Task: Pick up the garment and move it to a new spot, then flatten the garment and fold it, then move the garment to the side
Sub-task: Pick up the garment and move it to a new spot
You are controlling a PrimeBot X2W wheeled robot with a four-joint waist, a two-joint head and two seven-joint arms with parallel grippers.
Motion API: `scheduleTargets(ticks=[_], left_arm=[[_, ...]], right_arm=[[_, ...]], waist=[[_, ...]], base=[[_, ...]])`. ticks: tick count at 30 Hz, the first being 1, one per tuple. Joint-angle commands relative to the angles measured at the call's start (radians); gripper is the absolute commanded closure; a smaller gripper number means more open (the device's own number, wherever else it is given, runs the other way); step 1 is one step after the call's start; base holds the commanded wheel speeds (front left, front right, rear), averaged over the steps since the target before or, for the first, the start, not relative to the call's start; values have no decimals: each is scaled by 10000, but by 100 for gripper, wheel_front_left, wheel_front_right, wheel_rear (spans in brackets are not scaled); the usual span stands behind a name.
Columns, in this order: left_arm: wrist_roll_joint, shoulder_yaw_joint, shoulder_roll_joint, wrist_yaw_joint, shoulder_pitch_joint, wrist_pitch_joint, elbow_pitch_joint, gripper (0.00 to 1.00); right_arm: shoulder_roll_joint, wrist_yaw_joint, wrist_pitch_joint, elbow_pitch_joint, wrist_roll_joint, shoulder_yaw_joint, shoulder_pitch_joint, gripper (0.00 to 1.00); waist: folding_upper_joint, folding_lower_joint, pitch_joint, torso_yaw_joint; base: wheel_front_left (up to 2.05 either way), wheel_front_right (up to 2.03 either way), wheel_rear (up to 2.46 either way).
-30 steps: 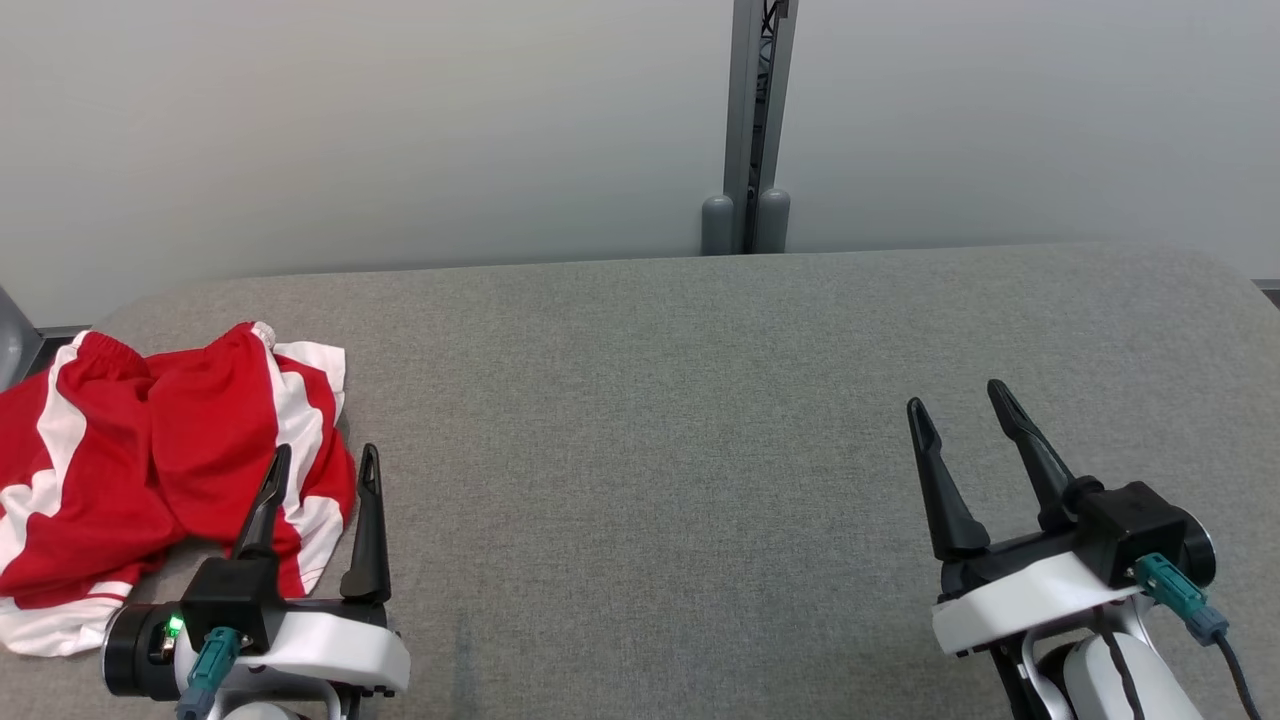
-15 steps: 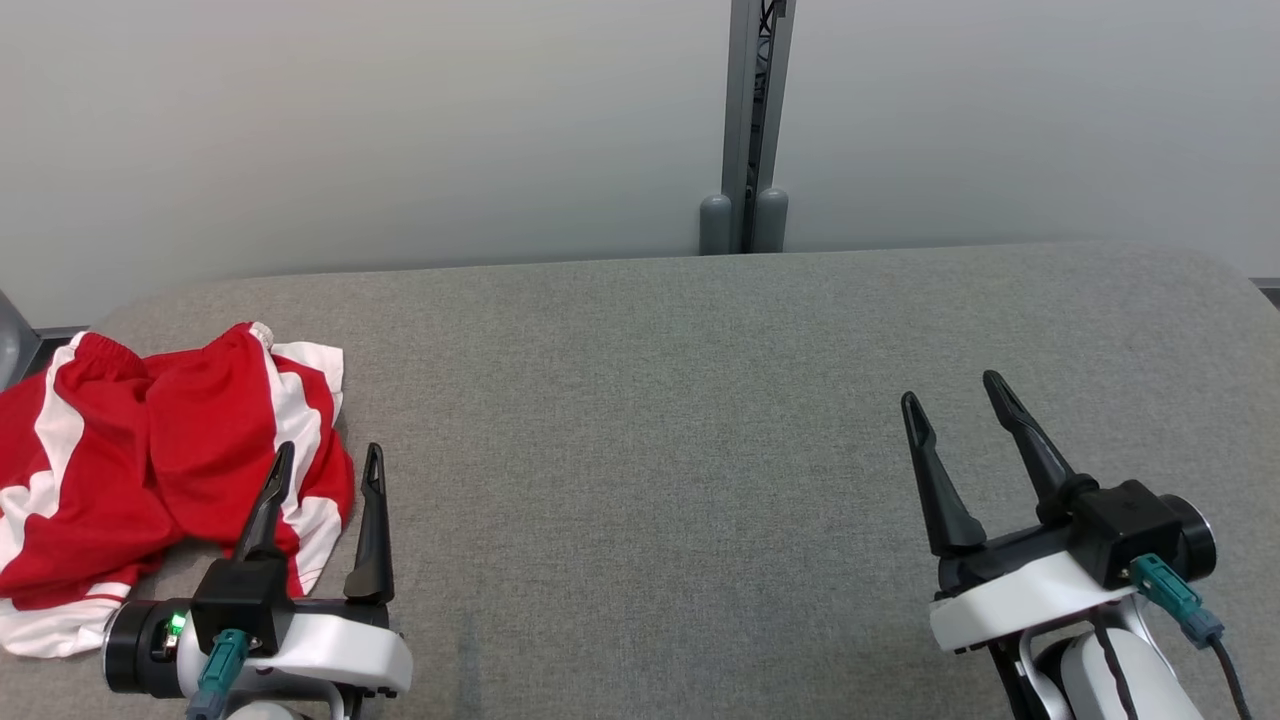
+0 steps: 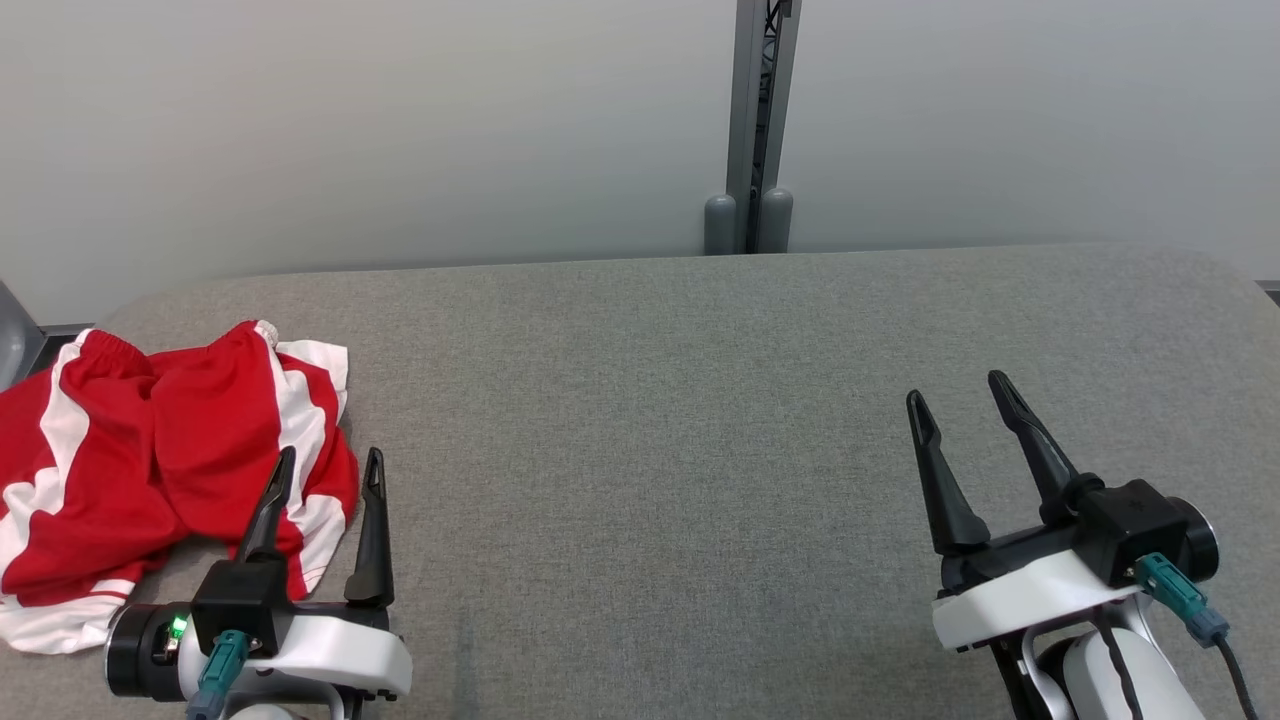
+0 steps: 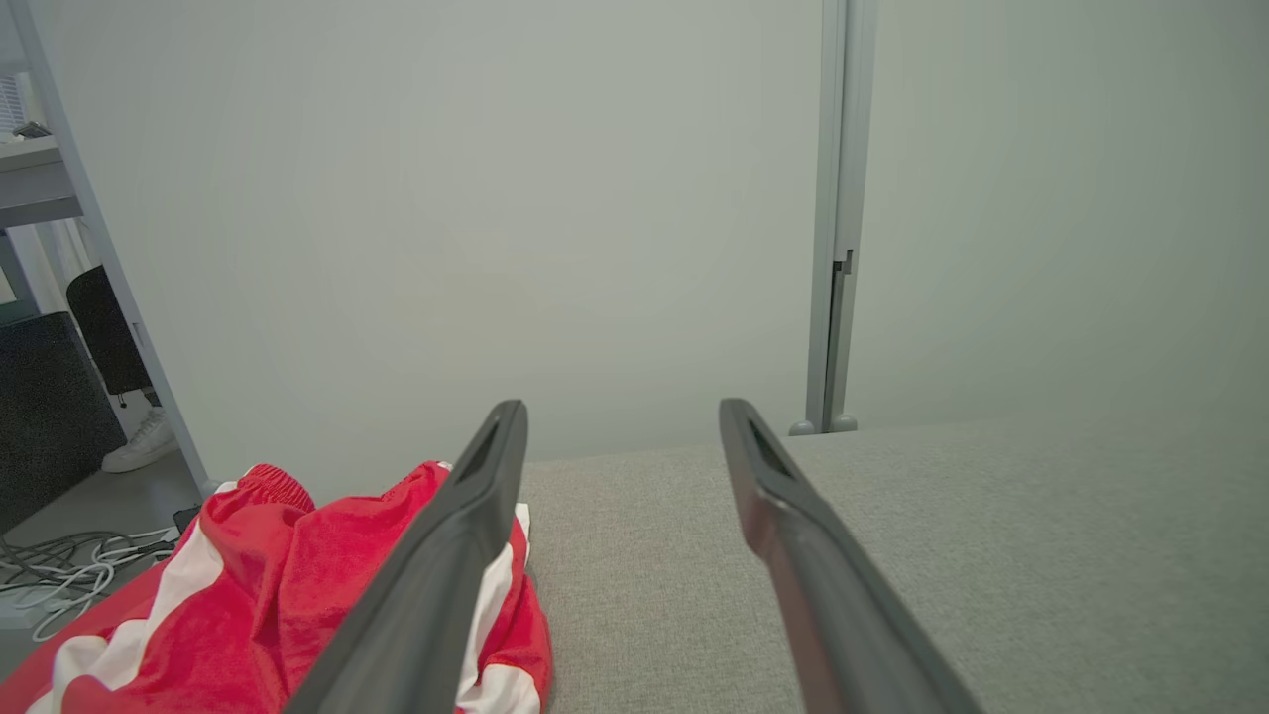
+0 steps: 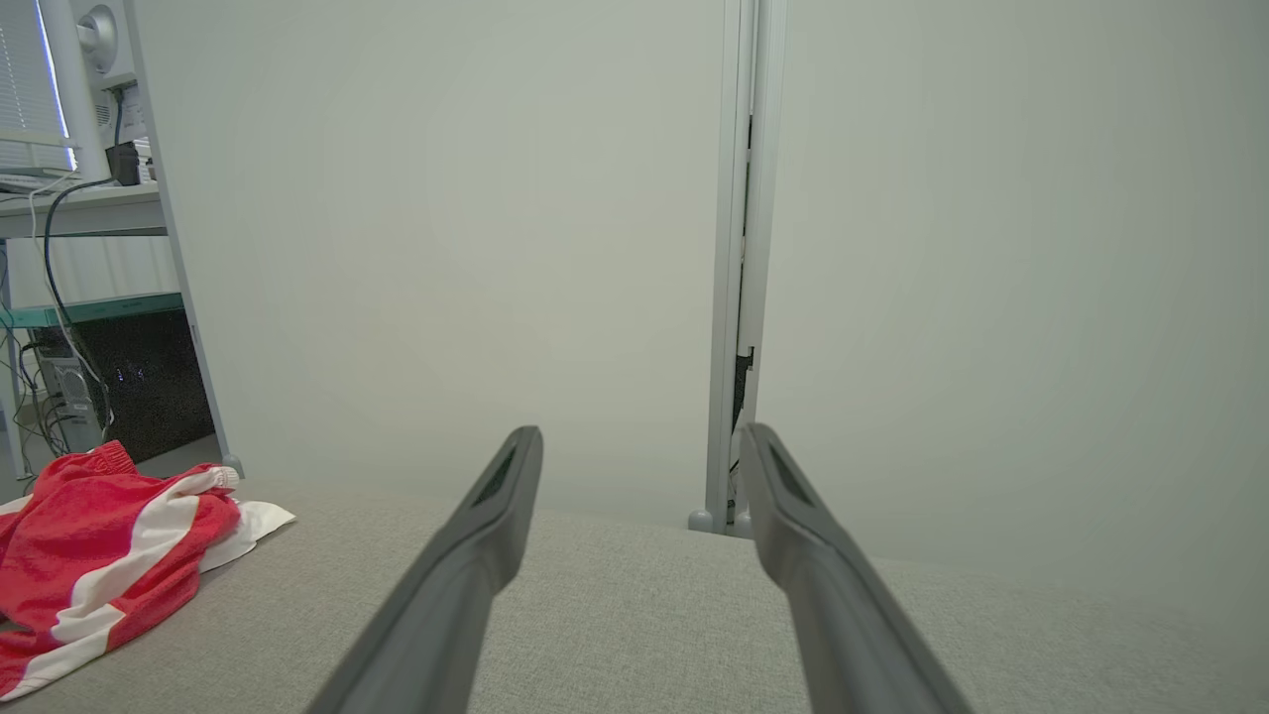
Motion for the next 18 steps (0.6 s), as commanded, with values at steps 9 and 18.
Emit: scheduleTargets(ticks=[9,18], left_arm=[[-255,154,29,-80,-70,-52,153,0],[-560,301,5,-154,-140,-52,352,0]], right_arm=[[4,22,-51,89,138,-100,29,0],[22,22,-51,134,333,-188,166,0]], waist=[[0,0,-10,-7],[0,0,-27,41]], base=[[0,0,0],[0,0,0]])
